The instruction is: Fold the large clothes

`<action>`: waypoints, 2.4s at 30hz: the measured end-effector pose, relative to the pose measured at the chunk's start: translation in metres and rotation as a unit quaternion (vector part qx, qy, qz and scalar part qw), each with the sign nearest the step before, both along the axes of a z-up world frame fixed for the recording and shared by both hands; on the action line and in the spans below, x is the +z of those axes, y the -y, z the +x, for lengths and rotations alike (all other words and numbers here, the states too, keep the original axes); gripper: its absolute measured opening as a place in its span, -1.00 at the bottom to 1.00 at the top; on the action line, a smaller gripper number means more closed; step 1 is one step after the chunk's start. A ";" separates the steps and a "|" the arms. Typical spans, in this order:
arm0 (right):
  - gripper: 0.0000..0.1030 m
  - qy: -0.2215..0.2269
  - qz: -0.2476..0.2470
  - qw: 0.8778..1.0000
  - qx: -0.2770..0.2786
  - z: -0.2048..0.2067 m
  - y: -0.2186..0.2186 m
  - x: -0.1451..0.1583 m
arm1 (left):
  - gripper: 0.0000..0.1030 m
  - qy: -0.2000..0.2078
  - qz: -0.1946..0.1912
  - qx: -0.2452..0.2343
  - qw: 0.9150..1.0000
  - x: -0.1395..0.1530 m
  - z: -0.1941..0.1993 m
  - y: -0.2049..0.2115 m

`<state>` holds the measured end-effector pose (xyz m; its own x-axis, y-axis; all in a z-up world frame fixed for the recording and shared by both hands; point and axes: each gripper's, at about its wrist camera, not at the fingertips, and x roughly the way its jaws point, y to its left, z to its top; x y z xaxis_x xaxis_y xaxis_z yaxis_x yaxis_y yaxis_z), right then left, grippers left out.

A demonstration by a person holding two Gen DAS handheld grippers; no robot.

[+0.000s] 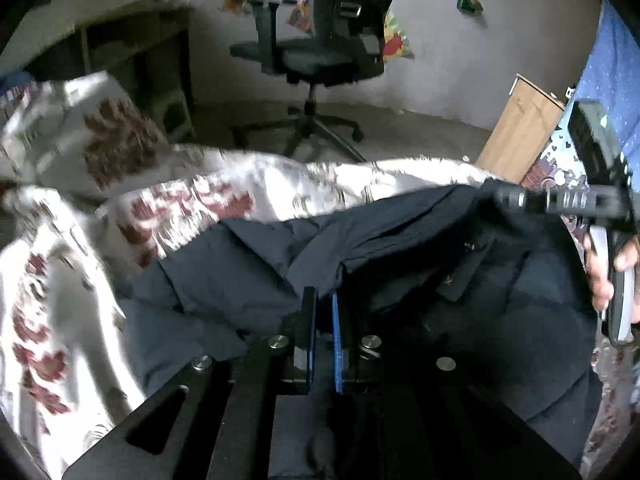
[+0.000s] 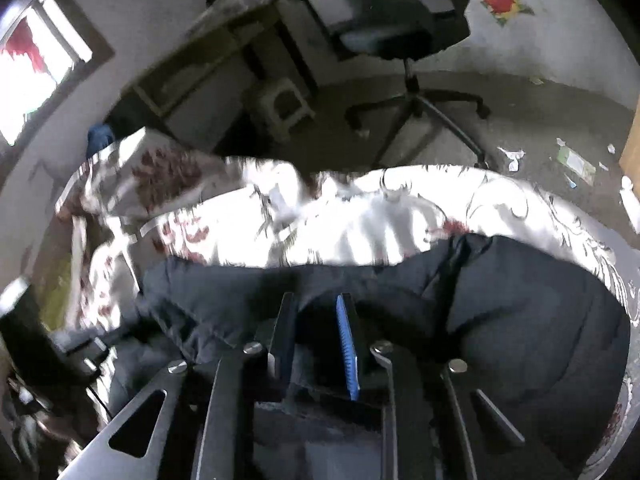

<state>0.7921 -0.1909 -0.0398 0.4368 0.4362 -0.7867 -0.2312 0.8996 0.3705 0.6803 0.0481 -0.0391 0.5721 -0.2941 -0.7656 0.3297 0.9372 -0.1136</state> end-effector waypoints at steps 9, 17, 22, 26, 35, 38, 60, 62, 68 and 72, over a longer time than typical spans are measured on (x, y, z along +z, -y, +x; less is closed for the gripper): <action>-0.63 -0.015 -0.034 0.998 0.043 -0.019 0.005 -0.006 | -0.27 0.075 -0.016 0.015 0.997 0.030 0.002 0.017; -0.69 -0.028 -0.063 0.996 0.061 -0.029 0.011 -0.012 | -0.27 0.065 -0.019 -0.026 0.997 0.020 0.017 0.044; -0.69 -0.044 -0.064 0.995 0.064 -0.028 0.020 -0.020 | -0.27 0.040 -0.069 -0.109 0.991 0.022 0.027 0.055; -0.74 -0.057 -0.059 0.995 0.063 -0.023 0.025 -0.025 | -0.53 -0.045 -0.001 -0.163 0.986 -0.013 0.042 0.080; -0.77 -0.085 -0.089 0.991 0.056 -0.004 0.009 -0.065 | -0.60 -0.135 0.055 -0.141 0.979 -0.078 0.066 0.097; -0.77 -0.075 -0.099 0.991 0.044 -0.005 0.006 -0.068 | -0.61 -0.136 0.062 -0.123 0.981 -0.079 0.068 0.101; -0.69 -0.055 -0.015 0.997 0.056 -0.030 -0.016 -0.044 | -0.62 -0.092 0.050 -0.069 0.992 -0.059 0.033 0.064; -0.54 -0.037 -0.004 0.998 0.052 -0.038 -0.008 -0.035 | -0.62 -0.066 0.039 -0.058 0.995 -0.049 0.025 0.058; -0.22 0.005 -0.017 0.999 0.036 -0.054 -0.008 -0.016 | -0.17 -0.021 0.007 0.010 1.000 -0.020 0.011 0.040; 0.13 0.048 -0.034 0.998 0.032 -0.074 -0.008 0.003 | 0.05 0.004 -0.024 0.043 0.999 -0.001 -0.001 0.031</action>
